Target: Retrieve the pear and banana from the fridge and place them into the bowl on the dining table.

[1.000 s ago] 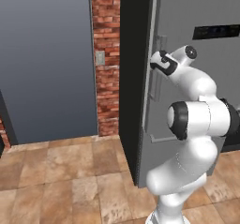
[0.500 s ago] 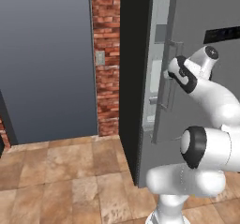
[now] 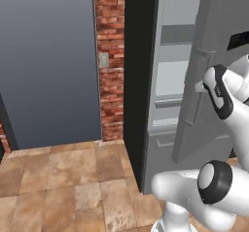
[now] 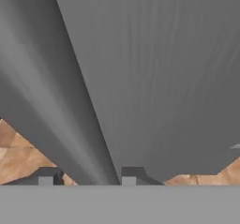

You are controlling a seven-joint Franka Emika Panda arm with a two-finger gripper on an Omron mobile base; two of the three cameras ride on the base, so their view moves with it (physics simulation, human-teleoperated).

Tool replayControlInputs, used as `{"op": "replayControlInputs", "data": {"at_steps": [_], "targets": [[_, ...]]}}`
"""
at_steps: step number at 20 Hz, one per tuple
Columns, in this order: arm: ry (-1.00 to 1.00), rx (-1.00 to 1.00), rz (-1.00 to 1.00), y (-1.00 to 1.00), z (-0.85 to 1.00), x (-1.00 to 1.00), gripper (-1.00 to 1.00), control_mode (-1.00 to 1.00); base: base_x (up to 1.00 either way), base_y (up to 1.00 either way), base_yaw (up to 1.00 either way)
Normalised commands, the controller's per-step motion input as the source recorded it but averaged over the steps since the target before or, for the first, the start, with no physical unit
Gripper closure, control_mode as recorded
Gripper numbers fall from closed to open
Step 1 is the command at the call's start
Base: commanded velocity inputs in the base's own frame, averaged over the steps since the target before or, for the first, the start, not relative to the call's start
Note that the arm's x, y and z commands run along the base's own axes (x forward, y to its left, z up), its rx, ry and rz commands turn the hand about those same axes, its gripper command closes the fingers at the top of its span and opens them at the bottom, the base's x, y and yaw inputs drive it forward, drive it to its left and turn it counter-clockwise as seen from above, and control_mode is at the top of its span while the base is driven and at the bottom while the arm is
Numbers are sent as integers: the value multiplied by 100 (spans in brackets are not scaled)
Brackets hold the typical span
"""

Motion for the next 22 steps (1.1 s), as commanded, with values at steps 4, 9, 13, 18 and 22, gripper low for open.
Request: {"op": "replayControlInputs", "data": {"at_steps": [4,9,13,18,22], "targets": [[0,0,-2,-82,0,-100,100,-100,0,0,0],[-1,0,-2,-73,0,-100,-100,-100,0,0,0],[-5,0,-5,-42,6,-100,-100,-100,0,0,0],[3,-10,-4,3,56,-80,-100,-100,0,0,0],[18,-27,-8,25,86,-65,-100,-100,0,0,0]]}}
